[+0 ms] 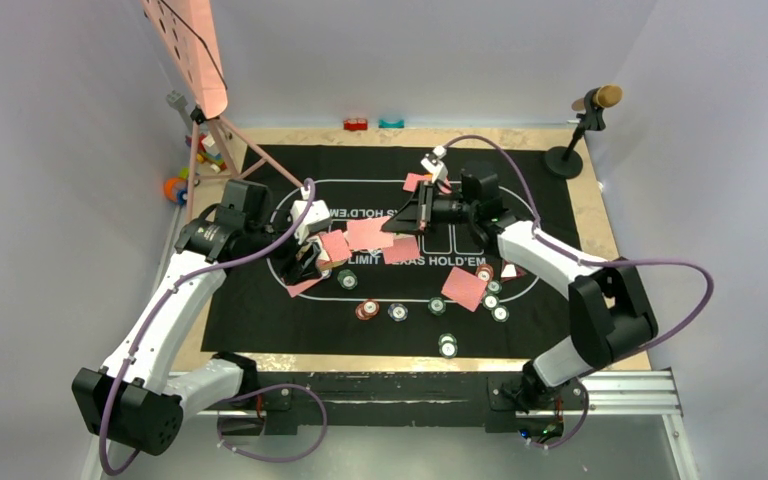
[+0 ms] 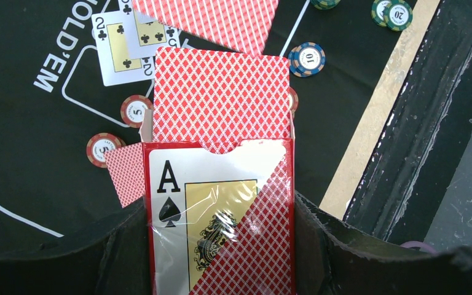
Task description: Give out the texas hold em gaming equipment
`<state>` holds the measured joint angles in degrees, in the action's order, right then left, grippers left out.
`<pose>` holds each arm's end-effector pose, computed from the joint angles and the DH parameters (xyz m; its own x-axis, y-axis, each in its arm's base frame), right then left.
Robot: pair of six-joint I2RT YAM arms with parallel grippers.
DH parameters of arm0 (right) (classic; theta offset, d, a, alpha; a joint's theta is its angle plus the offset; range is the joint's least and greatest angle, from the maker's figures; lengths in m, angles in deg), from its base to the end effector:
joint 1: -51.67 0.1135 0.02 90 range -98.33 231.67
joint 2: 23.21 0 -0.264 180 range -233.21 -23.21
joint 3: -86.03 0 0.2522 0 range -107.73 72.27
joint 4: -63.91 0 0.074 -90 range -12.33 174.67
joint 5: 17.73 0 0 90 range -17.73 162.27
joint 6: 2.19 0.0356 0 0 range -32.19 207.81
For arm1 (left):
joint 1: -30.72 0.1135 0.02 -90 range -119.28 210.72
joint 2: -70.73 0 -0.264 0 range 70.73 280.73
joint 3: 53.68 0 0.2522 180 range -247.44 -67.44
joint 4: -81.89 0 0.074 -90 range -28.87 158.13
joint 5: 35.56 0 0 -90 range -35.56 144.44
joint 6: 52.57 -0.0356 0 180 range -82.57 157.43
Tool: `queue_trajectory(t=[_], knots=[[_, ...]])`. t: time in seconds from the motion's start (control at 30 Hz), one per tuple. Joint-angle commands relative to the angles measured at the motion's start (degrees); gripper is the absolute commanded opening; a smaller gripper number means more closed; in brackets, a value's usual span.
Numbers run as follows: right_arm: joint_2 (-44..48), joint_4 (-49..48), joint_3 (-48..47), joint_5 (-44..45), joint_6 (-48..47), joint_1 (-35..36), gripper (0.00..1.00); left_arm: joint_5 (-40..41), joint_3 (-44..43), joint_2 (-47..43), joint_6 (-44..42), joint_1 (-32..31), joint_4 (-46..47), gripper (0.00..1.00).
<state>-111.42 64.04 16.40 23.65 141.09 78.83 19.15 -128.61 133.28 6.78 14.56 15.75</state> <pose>0.2932 0.1804 0.2657 -0.9194 0.1239 -0.3734 -0.3297 0.2751 0.9031 0.1917 -0.0770 0.3187 -0.3834 0.5443 -0.7461 0.8726 0.4782 -0.0995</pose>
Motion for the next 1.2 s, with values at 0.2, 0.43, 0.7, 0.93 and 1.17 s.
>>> queue_trajectory(t=[0.2,0.43,0.7,0.93,1.17], knots=[[4.0,4.7,2.7,-0.7,-5.5,-8.5,0.0,-1.3,-1.4,-1.5,-0.4,0.3,1.4,0.0],[-6.1,8.4,1.4,9.2,-12.6,-9.3,0.0,-2.0,-1.6,-1.5,-0.2,0.3,1.0,0.0],[-14.5,7.8,-1.7,15.7,-15.7,-9.2,0.0,-2.3,-1.5,-1.8,-0.2,0.3,0.4,0.0],[-17.3,11.6,-3.6,22.6,-18.4,-8.3,0.0,-3.3,-1.5,-1.6,0.4,0.3,0.6,0.0],[-18.3,15.8,-4.0,27.8,-19.5,-6.3,0.0,-3.4,-1.5,-1.7,0.4,0.3,0.6,0.0]])
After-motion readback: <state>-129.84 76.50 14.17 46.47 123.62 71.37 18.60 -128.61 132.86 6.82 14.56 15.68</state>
